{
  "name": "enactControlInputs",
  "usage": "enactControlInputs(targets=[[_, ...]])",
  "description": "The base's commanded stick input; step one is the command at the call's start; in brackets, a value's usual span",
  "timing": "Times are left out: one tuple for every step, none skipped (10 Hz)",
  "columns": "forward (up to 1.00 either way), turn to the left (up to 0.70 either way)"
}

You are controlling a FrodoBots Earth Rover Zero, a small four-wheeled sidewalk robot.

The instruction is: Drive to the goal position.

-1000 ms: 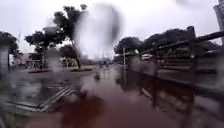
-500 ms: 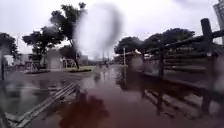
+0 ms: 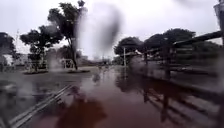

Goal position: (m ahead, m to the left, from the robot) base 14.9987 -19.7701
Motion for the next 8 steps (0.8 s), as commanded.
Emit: enactControlInputs(targets=[[0.95,0.36],[0.95,0.21],[0.95,0.01],[0.95,0.01],[0.95,0.01],[0.95,0.01],[0.93,0.01],[0.92,0.01]])
